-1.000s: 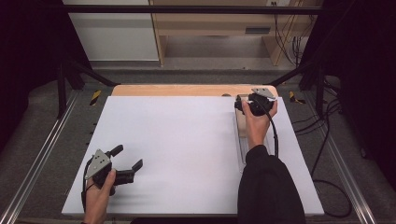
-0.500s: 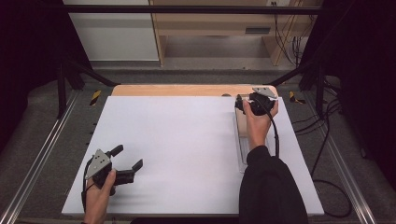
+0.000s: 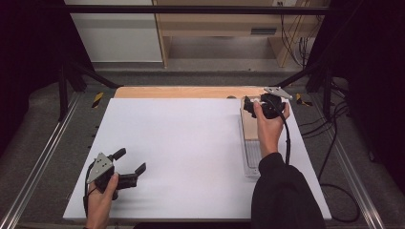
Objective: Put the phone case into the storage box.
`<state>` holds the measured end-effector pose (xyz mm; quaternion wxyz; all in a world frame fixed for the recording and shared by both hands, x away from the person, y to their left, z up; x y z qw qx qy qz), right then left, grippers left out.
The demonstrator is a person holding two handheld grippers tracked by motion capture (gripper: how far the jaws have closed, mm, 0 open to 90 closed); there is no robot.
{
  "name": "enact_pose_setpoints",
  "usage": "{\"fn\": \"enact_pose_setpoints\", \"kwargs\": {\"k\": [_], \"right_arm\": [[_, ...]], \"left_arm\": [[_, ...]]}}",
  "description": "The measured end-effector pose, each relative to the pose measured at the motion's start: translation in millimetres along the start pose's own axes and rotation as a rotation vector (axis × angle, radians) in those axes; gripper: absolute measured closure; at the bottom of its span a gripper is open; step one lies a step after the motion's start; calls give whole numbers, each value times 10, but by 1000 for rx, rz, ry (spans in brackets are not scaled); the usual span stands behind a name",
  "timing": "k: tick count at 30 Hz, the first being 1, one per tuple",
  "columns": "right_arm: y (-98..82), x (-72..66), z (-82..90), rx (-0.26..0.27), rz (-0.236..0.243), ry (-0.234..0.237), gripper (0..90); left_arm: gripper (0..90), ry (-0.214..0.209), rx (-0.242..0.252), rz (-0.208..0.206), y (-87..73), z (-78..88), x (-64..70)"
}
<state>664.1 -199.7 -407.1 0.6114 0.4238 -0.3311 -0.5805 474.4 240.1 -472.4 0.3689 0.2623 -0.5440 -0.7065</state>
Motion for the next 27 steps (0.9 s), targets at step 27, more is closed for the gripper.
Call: {"fn": "enact_pose_setpoints", "kwargs": {"k": [27], "right_arm": [[-73, -117, 644, 14, 8, 191, 74]], "left_arm": [[26, 8, 13, -31, 20, 59, -28]]}}
Point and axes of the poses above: each handheld gripper's, and its own axes: z roughly backward along the jaws, y roughly out of its top, x roughly to its right, the point moved 7 cm from there along -z, roughly forward along the jaws, and after that the axes turned 3 degrees about -x, right-handed, at the moved point
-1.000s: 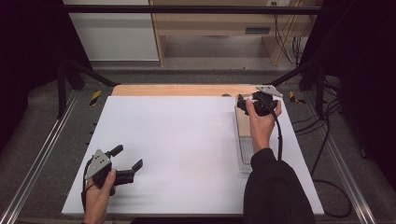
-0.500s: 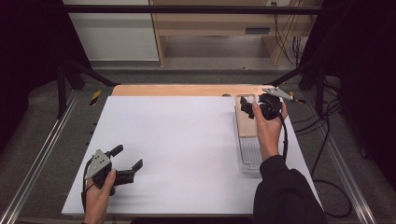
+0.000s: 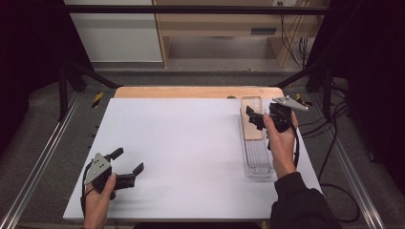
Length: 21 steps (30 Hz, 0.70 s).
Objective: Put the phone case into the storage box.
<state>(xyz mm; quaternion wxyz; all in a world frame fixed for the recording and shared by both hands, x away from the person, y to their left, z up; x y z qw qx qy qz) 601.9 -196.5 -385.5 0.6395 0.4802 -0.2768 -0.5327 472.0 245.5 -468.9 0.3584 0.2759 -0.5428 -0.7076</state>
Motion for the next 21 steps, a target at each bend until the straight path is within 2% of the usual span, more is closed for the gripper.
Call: {"fn": "enact_pose_setpoints", "kwargs": {"k": [5, 10, 13, 21], "right_arm": [[-64, 31, 147, 12, -10, 29, 74], [-163, 82, 242, 16, -2, 32, 76], [-210, 108, 286, 18, -2, 29, 74], [-304, 113, 373, 15, 6, 40, 70]], "left_arm": [[22, 12, 23, -41, 22, 110, 15], [17, 26, 43, -29, 19, 199, -33], [17, 28, 50, -11, 21, 208, -53], [16, 28, 45, -9, 14, 207, -64]]}}
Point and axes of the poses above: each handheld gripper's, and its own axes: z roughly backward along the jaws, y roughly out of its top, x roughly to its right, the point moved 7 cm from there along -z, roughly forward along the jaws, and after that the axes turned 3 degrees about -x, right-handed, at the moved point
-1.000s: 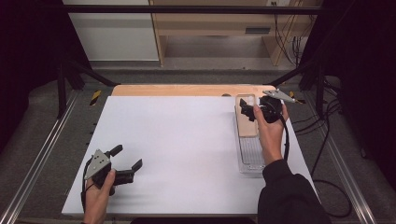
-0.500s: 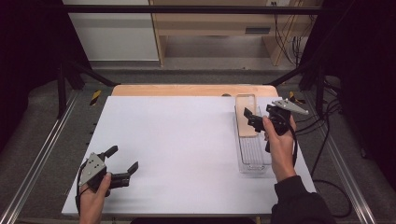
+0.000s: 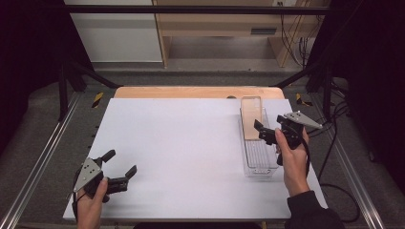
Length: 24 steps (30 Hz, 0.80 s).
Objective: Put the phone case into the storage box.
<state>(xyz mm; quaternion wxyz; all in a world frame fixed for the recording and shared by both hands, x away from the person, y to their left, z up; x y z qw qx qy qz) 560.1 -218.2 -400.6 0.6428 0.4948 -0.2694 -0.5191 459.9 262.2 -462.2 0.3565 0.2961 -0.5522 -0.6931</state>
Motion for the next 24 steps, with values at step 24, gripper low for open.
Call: {"fn": "enact_pose_setpoints", "kwargs": {"k": [24], "right_arm": [[-172, 9, 283, -16, 49, -9, 68]], "left_arm": [[15, -9, -6, 2, -6, -7, 5]]}}
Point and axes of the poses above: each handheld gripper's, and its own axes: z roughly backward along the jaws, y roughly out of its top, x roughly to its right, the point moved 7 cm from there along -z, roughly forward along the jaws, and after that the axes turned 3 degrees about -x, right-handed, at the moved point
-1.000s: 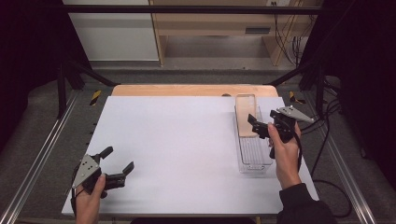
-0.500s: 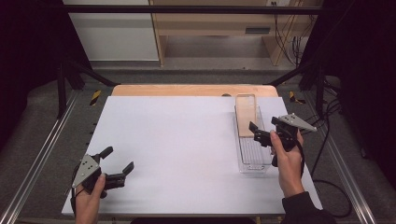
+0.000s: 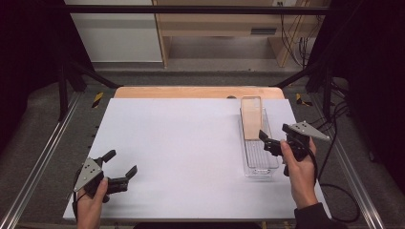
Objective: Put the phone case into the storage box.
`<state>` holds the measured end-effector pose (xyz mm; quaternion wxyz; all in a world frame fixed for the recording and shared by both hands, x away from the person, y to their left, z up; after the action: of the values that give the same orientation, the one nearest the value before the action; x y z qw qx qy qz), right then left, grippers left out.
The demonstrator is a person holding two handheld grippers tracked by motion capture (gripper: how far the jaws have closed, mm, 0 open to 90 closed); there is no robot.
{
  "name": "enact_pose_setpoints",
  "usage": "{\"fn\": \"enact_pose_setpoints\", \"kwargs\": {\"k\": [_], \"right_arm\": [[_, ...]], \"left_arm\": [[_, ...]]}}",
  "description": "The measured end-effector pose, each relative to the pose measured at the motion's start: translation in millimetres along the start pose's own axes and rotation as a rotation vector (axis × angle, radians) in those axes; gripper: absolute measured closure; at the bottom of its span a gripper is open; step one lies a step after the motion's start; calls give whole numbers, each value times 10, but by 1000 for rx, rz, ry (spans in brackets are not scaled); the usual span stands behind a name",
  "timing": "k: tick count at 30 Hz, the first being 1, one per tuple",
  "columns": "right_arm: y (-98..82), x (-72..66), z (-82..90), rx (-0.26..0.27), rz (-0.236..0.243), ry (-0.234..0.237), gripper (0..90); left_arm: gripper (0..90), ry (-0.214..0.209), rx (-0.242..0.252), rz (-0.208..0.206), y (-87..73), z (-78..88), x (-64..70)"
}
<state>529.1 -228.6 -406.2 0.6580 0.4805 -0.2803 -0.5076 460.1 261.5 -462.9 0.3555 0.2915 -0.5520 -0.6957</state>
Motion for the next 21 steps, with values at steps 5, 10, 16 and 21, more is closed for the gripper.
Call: {"fn": "enact_pose_setpoints", "kwargs": {"k": [5, 10, 16, 21], "right_arm": [[-30, 15, 41, -3, 4, 1, 67], [-62, 27, 80, -5, 18, -5, 66], [-107, 28, 130, -9, 26, -4, 64], [-151, 34, 170, -2, 30, 3, 61]], "left_arm": [[15, -2, -2, 0, -2, -2, 4], [15, -3, -4, 0, -4, -3, 4], [15, -7, -6, 0, -7, -7, 13], [15, -8, -7, 2, -8, -3, 12]]}}
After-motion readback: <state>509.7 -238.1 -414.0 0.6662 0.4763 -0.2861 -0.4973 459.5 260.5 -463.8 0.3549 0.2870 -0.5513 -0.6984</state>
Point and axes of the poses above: each handheld gripper's, and its own axes: z roughly backward along the jaws, y roughly out of its top, x roughly to its right, the point moved 7 cm from there along -z, roughly forward along the jaws, and after that the axes turned 3 degrees about -x, right-handed, at the moved point
